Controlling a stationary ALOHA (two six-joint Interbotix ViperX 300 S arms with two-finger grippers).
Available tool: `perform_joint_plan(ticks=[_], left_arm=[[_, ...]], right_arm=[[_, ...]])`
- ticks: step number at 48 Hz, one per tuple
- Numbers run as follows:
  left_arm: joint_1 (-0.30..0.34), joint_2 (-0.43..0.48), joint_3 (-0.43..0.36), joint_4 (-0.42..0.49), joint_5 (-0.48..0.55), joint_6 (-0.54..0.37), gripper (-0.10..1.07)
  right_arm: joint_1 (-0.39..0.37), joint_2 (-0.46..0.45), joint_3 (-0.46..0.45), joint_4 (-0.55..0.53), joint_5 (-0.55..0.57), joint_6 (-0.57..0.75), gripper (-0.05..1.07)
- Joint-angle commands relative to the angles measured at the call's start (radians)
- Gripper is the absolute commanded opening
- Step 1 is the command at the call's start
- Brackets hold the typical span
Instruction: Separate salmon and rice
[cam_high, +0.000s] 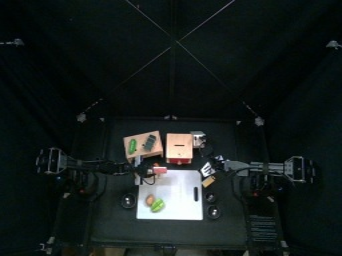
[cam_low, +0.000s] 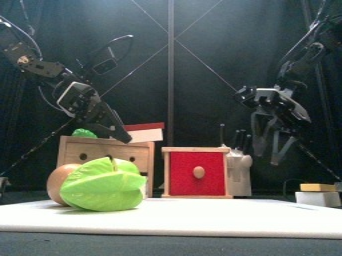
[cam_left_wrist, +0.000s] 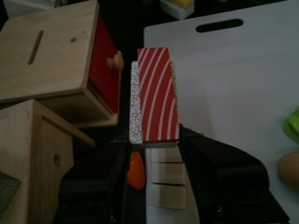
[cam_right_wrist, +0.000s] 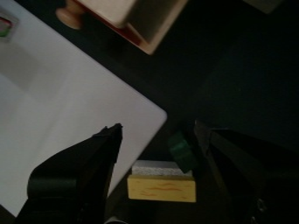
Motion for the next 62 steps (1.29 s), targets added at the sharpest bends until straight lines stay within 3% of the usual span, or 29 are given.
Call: perform_joint_plan(ticks=[1, 11, 28, 37, 51, 62], left_arm=[[-0.002, -0.005, -0.018, 0.002, -0.009, 0.0, 0.59], [-0.015, -0.006, -0.034, 0.002, -0.014, 0.0, 0.59], [-0.067, 0.002, -0.057, 0.009, -0.141, 0.003, 0.59], [-0.086, 0.023, -0.069, 0.008, -0.238, 0.0, 0.59], [-0.12, 0.084, -0.114, -0.037, -0.245, -0.015, 0.59], [-0.115, 0.117, -0.138, -0.057, -0.256, -0.018, 0.59]], right_arm=[[0.04, -0.031, -0.04, -0.077, -0.094, -0.002, 0.98], [0.107, -0.029, -0.064, -0.276, -0.202, 0.011, 0.98], [0.115, 0.029, -0.12, -0.459, -0.299, 0.008, 0.97], [0.12, 0.089, -0.164, -0.52, -0.305, 0.002, 0.97], [0.143, 0.112, -0.213, -0.618, -0.308, 0.002, 0.97], [0.17, 0.114, -0.219, -0.627, -0.314, 0.0, 0.97]])
